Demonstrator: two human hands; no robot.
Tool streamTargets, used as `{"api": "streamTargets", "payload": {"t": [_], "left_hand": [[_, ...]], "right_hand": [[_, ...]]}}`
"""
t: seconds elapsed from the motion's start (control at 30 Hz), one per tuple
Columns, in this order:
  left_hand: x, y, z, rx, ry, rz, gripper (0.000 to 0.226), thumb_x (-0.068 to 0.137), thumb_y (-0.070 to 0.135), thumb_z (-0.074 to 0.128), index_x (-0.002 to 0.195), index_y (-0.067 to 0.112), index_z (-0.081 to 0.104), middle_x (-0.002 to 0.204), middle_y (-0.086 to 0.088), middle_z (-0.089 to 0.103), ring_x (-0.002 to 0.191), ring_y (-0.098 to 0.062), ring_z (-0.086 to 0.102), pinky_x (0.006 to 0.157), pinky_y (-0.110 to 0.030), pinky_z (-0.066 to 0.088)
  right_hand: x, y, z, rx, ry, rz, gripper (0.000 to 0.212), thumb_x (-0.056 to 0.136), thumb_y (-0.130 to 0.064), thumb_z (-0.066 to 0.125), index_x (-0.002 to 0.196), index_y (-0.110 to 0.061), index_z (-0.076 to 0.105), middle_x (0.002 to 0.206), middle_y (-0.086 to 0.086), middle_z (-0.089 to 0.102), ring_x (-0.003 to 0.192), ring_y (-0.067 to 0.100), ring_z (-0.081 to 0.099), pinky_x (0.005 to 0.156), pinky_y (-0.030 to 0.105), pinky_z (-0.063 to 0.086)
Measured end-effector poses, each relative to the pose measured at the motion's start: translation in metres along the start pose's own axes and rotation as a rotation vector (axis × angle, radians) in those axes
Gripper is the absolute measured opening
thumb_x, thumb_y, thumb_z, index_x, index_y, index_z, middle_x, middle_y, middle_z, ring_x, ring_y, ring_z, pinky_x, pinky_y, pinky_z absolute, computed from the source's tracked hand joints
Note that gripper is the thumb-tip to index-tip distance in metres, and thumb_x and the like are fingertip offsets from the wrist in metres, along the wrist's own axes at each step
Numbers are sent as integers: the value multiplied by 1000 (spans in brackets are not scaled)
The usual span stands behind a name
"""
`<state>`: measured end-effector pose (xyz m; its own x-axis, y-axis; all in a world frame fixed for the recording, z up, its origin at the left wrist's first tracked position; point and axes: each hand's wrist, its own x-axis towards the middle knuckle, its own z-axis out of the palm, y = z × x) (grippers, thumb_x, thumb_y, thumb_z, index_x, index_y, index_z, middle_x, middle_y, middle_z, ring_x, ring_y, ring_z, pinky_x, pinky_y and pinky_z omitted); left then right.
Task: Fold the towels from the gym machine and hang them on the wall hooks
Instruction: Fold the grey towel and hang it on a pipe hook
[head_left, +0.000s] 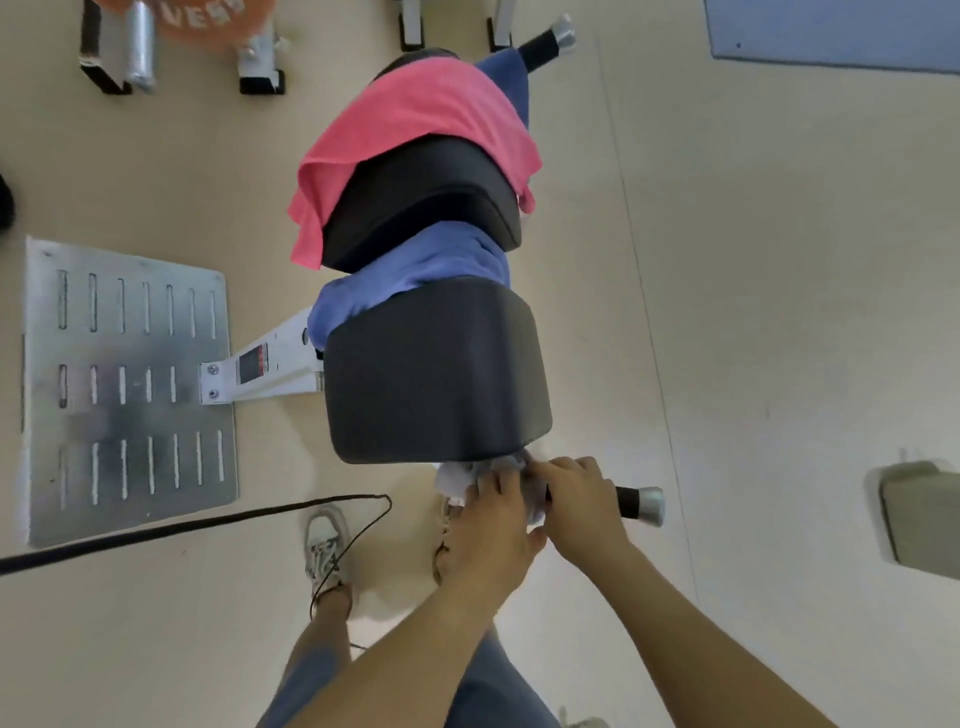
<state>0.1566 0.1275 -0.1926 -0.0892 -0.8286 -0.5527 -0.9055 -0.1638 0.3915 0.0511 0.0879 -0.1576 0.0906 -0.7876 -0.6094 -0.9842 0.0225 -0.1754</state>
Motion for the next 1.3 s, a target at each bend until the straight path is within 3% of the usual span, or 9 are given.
{"api": "streamTargets", "payload": {"t": [0.13, 0.27, 0.43, 0.57, 0.7, 0.9, 1.0, 1.17, 1.3], "left_hand": [[10, 13, 9, 83, 102, 14, 64, 76, 48, 71, 121, 10, 47, 112, -12, 59, 103, -27, 61, 67, -33, 58], [20, 11, -7, 16, 65, 16, 33, 90, 30, 57, 120, 16, 53, 117, -3, 61, 107, -21, 59, 84, -29, 52], [5, 15, -64, -697, -148, -145, 11, 88, 14, 57, 86, 5, 64, 76, -6, 64, 71, -15, 58, 60, -16, 47], [-22, 12, -127, -1001, -241, -113, 18, 93, 11, 51, 94, 12, 68, 85, -6, 69, 79, -14, 64, 69, -23, 55], [-40, 16, -181, -1090, -129, -5, 18, 94, 12, 52, 94, 10, 70, 90, -10, 71, 83, -17, 67, 76, -31, 56], [-73, 15, -239, -698, 275, 85, 49, 86, 37, 61, 51, 8, 42, 48, -4, 36, 49, -12, 32, 49, -33, 29], [-96, 15, -272, -608, 387, 164, 53, 90, 35, 58, 46, 15, 36, 43, 5, 27, 46, -11, 25, 46, -27, 20], [-125, -19, -326, -747, 241, 331, 50, 94, 34, 54, 67, -8, 47, 60, -8, 31, 55, -19, 28, 50, -28, 24], [-144, -57, -350, -765, 261, 299, 34, 90, 29, 60, 62, 9, 55, 59, -5, 37, 55, -15, 34, 50, -24, 27]], "right_hand": [[12, 14, 5, 88, 63, -20, 19, 93, -20, 53, 88, -25, 70, 89, -6, 68, 89, 16, 53, 78, 28, 47], [19, 16, 2, 288, 52, 22, 17, 90, -20, 59, 78, -25, 70, 94, -5, 66, 93, 14, 49, 81, 26, 42], [5, 19, -35, 709, -117, 5, 25, 97, -21, 47, 78, -7, 56, 82, 9, 60, 77, 25, 55, 81, 49, 52], [-17, 9, -99, 951, -89, -144, 32, 101, -23, 39, 80, -5, 54, 71, 2, 54, 71, 16, 50, 77, 42, 48], [-37, -19, -150, 836, -313, -376, 19, 91, -35, 59, 110, -34, 54, 92, -9, 66, 89, 12, 65, 79, 25, 56], [-60, -78, -186, 155, 410, -584, 13, 80, -21, 47, 86, -27, 57, 75, -8, 58, 67, 18, 54, 58, 33, 45], [-76, -115, -198, 237, 388, -732, 18, 74, -21, 43, 85, -22, 58, 73, -7, 58, 65, 13, 50, 55, 32, 45], [-73, -142, -237, 177, 421, -580, 23, 75, -7, 46, 67, -29, 48, 56, -8, 47, 54, 10, 39, 56, 36, 44], [-73, -159, -271, 4, 389, -481, 28, 77, -2, 46, 78, -27, 58, 67, -8, 51, 66, 16, 49, 59, 28, 45]]}}
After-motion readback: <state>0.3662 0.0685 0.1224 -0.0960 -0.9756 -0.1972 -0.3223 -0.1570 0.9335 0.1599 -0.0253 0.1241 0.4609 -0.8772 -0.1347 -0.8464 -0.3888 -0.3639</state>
